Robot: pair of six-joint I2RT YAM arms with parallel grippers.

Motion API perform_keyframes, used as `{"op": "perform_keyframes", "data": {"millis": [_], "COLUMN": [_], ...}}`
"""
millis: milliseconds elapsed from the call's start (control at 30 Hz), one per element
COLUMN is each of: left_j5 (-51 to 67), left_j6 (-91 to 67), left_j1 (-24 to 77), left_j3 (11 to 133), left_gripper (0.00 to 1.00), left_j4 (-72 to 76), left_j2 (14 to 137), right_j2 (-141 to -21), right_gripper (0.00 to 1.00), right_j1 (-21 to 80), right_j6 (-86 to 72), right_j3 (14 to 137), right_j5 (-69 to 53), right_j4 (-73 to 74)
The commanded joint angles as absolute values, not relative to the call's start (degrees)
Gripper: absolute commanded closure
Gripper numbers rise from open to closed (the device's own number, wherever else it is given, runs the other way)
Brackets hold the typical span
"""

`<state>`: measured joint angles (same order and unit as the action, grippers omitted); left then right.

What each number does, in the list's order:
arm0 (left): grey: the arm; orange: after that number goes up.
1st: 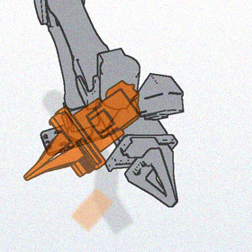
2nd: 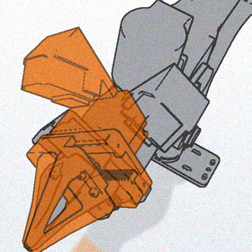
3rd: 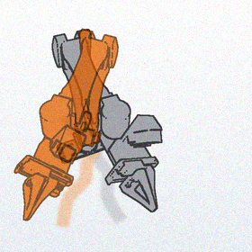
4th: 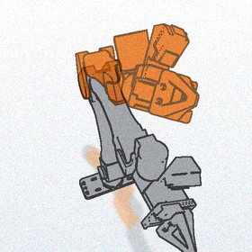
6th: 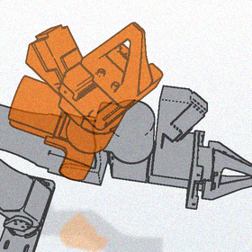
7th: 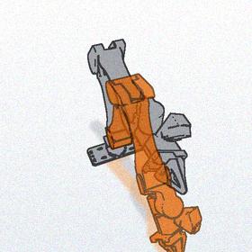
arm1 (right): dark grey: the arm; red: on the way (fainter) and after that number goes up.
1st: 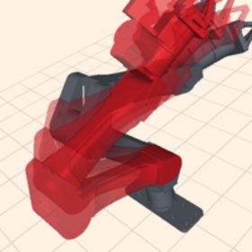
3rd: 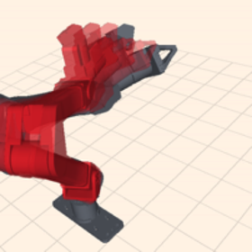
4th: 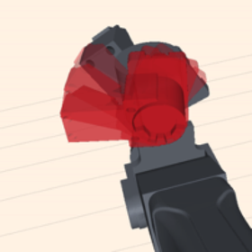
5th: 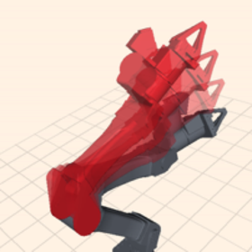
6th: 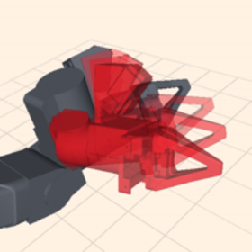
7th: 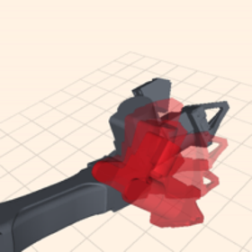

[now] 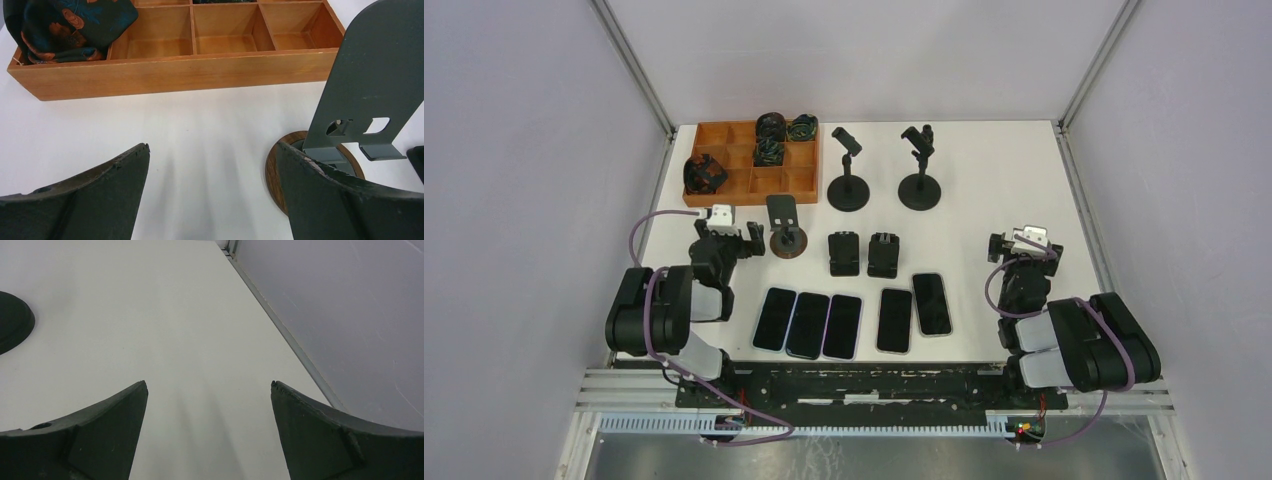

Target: Remove the phone from the phone stand

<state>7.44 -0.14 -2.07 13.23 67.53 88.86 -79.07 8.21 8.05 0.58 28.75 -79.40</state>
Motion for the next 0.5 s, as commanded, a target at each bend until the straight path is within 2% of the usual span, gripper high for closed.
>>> {"op": "perform_keyframes", "data": {"millis": [0,467], "left_j5": [5.85,5.98], "left_j6": [0.19,0.18], "left_j1": [-1.93,-1.93], "left_j3": [13.67,13.62], "left_gripper": [0.00,0.00], "left_j4": [68.15,68.38], "left_j2": [88.22,88.26], "right_j2": [-78.08,-78.14], "right_gripper": [0.02,0.02], "right_j1": [6.44,6.41], "right_j6": [8.44,8.53], "right_j3": [-5.94,-6.01], "right_j5": [23.66,23.99], "right_j4": [-81.91,-82.32]}}
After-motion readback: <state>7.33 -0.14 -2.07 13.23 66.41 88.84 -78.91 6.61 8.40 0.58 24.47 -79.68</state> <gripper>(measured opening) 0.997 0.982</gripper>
